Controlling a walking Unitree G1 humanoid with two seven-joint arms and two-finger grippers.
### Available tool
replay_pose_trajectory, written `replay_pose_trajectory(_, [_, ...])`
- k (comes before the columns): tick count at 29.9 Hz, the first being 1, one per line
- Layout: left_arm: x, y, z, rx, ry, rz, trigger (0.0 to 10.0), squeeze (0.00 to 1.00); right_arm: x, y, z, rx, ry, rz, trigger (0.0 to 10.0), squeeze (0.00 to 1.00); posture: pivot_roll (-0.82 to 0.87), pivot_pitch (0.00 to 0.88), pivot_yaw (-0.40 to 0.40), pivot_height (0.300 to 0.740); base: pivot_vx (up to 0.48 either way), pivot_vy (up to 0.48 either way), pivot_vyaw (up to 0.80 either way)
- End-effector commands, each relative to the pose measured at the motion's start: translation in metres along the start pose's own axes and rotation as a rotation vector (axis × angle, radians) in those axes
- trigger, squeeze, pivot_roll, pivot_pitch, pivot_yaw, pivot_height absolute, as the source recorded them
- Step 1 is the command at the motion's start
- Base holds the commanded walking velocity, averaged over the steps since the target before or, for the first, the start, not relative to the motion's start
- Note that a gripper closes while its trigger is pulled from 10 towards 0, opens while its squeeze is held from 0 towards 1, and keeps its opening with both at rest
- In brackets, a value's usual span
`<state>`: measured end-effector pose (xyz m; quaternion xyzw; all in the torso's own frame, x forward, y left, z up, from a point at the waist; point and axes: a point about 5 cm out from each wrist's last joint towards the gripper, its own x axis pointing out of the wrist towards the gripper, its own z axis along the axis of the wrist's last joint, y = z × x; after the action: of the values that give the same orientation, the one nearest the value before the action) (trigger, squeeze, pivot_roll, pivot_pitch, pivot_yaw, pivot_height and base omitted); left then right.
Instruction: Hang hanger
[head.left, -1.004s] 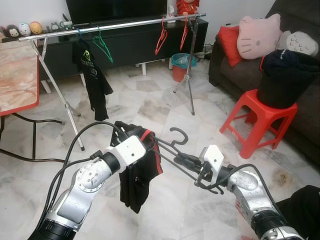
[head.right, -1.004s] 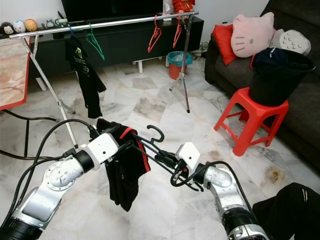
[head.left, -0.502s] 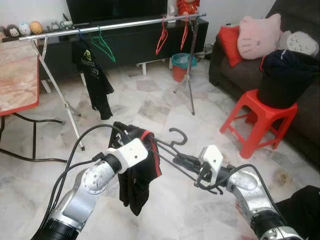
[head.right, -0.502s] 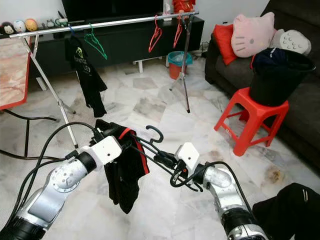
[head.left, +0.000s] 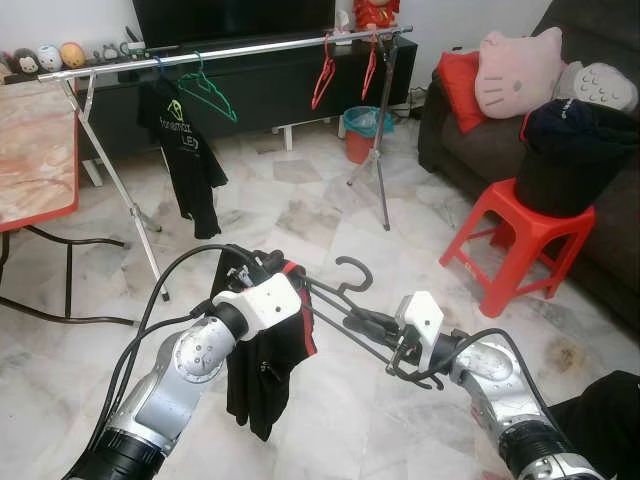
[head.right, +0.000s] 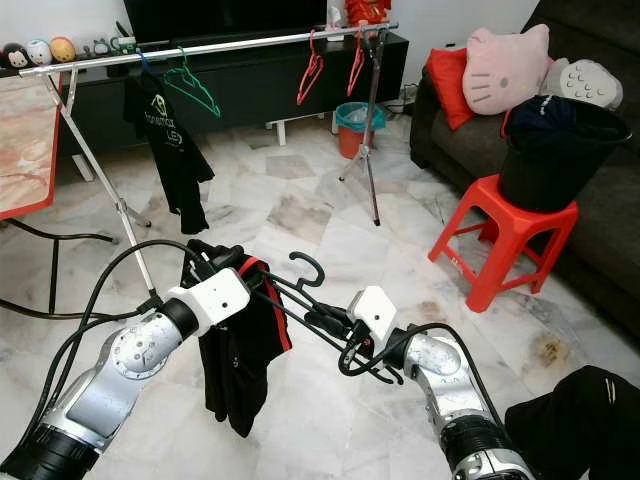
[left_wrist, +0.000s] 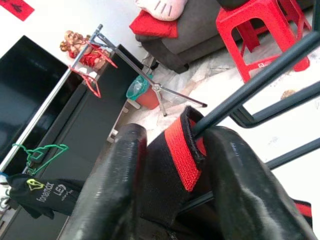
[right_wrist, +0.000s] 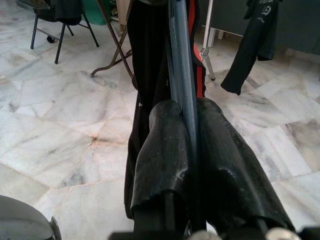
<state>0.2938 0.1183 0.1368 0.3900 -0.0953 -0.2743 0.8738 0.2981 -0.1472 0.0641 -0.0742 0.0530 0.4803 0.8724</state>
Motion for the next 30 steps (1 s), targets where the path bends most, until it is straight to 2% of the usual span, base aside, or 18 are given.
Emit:
replay_pose_trajectory(1, [0.002,0.002,0.002,0.036,-0.013,-0.003,0.0,0.00,0.002,-0.003,0.011,-0.028,-0.047,-0.006,0.0,0.00,-0.04,0.006,-0.008,0.740,0.000,0.000,0.00])
replay_pose_trajectory(12, [0.002,-0.002,-0.001,0.085,-0.008,-0.029,0.0,0.00,0.002,-0.003,0.012,-0.028,-0.052,-0.004,0.0,0.00,-0.04,0.008,-0.006,0.740,0.000,0.000,0.00])
replay_pose_trajectory(19, [0.003,0.006,-0.003,0.120,0.007,0.007,0.0,0.00,0.003,-0.003,0.012,-0.029,-0.054,-0.001,0.0,0.00,-0.04,0.009,-0.006,0.740,0.000,0.000,0.00])
replay_pose_trajectory(30, [0.003,0.026,-0.002,0.150,0.025,0.123,0.0,0.00,0.004,0.001,0.008,-0.031,-0.035,0.014,0.0,0.00,-0.04,0.009,-0.006,0.740,0.000,0.000,0.00])
